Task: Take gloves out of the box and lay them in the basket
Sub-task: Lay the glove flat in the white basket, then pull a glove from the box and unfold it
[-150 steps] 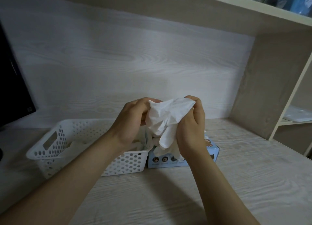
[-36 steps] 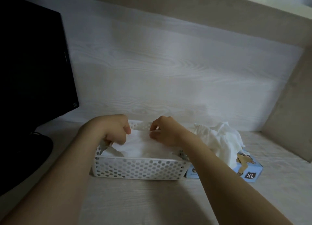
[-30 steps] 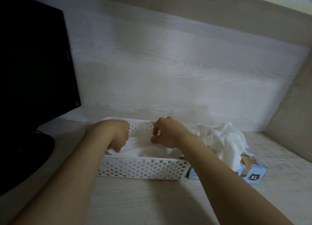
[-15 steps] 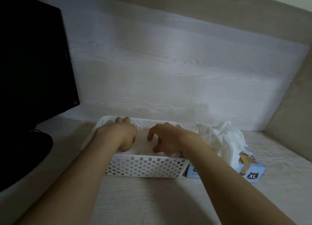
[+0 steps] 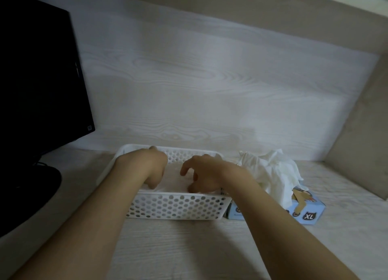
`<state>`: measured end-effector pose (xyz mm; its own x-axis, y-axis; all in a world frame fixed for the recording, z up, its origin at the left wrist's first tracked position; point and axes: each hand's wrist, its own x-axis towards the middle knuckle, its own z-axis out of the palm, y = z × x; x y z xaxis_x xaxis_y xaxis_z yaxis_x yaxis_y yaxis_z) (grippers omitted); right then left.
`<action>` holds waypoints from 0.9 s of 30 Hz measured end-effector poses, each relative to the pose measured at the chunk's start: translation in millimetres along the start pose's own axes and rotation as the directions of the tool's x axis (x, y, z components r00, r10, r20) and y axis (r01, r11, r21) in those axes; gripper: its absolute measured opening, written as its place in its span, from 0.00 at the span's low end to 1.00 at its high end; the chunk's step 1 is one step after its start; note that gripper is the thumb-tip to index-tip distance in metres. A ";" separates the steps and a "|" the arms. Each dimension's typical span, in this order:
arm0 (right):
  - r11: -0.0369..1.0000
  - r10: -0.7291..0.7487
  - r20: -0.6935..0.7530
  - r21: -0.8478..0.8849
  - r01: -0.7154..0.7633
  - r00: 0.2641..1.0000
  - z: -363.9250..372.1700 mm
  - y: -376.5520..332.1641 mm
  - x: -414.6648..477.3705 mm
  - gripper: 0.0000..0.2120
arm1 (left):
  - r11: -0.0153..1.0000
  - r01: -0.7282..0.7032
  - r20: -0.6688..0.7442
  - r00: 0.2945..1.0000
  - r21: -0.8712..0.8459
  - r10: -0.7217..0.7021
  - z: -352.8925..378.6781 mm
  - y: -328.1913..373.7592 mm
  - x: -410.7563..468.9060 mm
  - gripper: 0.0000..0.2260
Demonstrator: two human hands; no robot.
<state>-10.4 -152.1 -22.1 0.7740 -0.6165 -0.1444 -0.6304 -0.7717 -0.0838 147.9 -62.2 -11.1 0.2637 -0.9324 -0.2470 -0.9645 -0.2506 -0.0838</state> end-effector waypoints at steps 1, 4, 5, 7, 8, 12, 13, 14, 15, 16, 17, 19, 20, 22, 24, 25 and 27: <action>1.000 -0.011 -0.061 0.011 0.012 0.998 -0.8 -0.2 -2.6 0.21 | 1.000 -0.023 -0.025 0.999 -0.016 0.022 -2.4 1.1 -0.4 0.18; 0.988 -0.055 -0.223 0.127 0.085 0.973 0.0 0.1 -6.5 0.11 | 0.996 -0.059 -0.001 0.998 -0.064 0.059 -6.4 5.7 -2.9 0.16; 0.983 -0.074 -0.218 0.150 0.109 0.973 0.3 -1.7 -7.5 0.10 | 0.995 -0.058 0.024 0.998 -0.084 0.061 -5.6 7.0 -3.6 0.15; 0.980 -0.104 -0.134 0.155 0.124 0.986 2.1 -6.8 -8.2 0.10 | 0.993 -0.040 0.067 0.997 -0.110 0.047 -3.5 8.1 -5.2 0.14; 0.980 -0.112 -0.093 0.155 0.126 0.989 3.2 -8.6 -8.2 0.10 | 0.993 -0.024 0.090 0.995 -0.118 0.035 -2.7 9.0 -6.7 0.14; 0.985 -0.100 0.032 0.144 0.095 0.994 -1.0 -14.5 -8.0 0.11 | 0.994 0.010 0.153 0.988 -0.113 0.007 -1.8 7.5 -10.6 0.17; 0.986 -0.087 0.070 0.150 0.075 0.994 -3.7 -15.6 -9.3 0.12 | 0.995 0.009 0.154 0.988 -0.102 0.007 -2.1 6.8 -11.1 0.17; 0.987 -0.076 0.104 0.147 0.060 0.992 -6.2 -16.0 -10.6 0.13 | 0.996 0.007 0.155 0.988 -0.088 0.006 -2.1 6.2 -11.2 0.17; 0.990 -0.068 0.134 0.132 0.050 0.989 -8.7 -15.9 -12.4 0.14 | 0.997 0.005 0.156 0.988 -0.075 0.007 -1.3 5.9 -10.8 0.17; 0.992 -0.059 0.156 0.117 0.040 0.986 -10.5 -15.5 -13.1 0.15 | 0.998 0.004 0.158 0.987 -0.064 0.006 -0.8 5.5 -10.4 0.17; 0.994 -0.046 0.169 0.101 0.029 0.985 -11.7 -15.1 -13.9 0.16 | 0.998 0.002 0.159 0.987 -0.058 0.007 -0.1 5.5 -10.2 0.17; 0.998 -0.026 0.165 0.062 0.016 0.986 -12.1 -14.4 -15.7 0.17 | 0.999 -0.003 0.157 0.988 -0.051 0.011 0.6 6.2 -10.5 0.17; 0.999 -0.022 0.148 0.049 0.015 0.989 -11.6 -13.0 -16.6 0.16 | 0.999 -0.006 0.152 0.988 -0.049 0.013 0.4 6.6 -10.2 0.17; 0.996 -0.019 0.061 0.083 0.014 0.998 -10.9 -8.2 -19.0 0.14 | 0.999 -0.014 0.121 0.992 -0.052 0.021 -1.2 6.6 -9.0 0.16; 0.984 -0.021 -0.127 0.173 0.043 0.992 -9.7 -2.1 -25.5 0.09 | 0.996 -0.045 0.063 0.997 -0.081 0.050 -6.8 8.4 -9.8 0.15; 0.972 -0.013 -0.241 0.223 0.068 0.970 -8.7 0.8 -29.2 0.08 | 0.991 -0.078 0.011 0.997 -0.107 0.080 -10.4 11.1 -10.9 0.14; 0.951 0.051 -0.467 0.293 0.100 0.883 -4.7 7.7 -38.4 0.08 | 0.970 -0.176 -0.161 0.976 -0.168 0.149 -16.6 22.4 -11.6 0.09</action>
<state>-44.7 -135.1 -12.5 0.6790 -0.6564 0.3288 -0.5393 -0.7498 -0.3833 122.9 -61.3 6.0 0.1109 -0.9890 -0.0980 -0.9846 -0.1228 0.1248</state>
